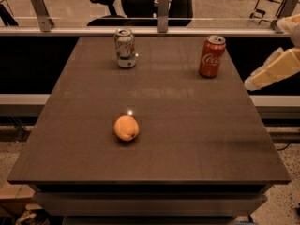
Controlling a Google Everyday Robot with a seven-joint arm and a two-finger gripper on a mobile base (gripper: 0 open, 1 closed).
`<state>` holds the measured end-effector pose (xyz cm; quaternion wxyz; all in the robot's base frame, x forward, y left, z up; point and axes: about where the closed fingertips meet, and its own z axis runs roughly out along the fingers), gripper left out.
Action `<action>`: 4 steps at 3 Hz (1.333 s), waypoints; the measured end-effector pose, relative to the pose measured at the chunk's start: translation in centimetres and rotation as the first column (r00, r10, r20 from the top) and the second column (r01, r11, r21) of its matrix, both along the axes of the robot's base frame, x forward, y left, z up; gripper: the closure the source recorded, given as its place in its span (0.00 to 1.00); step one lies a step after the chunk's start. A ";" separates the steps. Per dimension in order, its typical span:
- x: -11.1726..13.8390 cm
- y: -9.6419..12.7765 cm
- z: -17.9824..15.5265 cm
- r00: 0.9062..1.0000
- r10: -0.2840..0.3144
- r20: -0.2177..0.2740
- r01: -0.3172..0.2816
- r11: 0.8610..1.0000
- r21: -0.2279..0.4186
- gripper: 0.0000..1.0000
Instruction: Move coke can near orange
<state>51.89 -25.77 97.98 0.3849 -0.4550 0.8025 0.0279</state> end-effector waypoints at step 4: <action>6.1 -0.7 -4.6 0.997 -0.014 0.070 -0.008 0.951 0.309 0.00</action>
Offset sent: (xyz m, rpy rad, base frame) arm 0.0534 0.0031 -0.0460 0.2636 -0.0579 0.0160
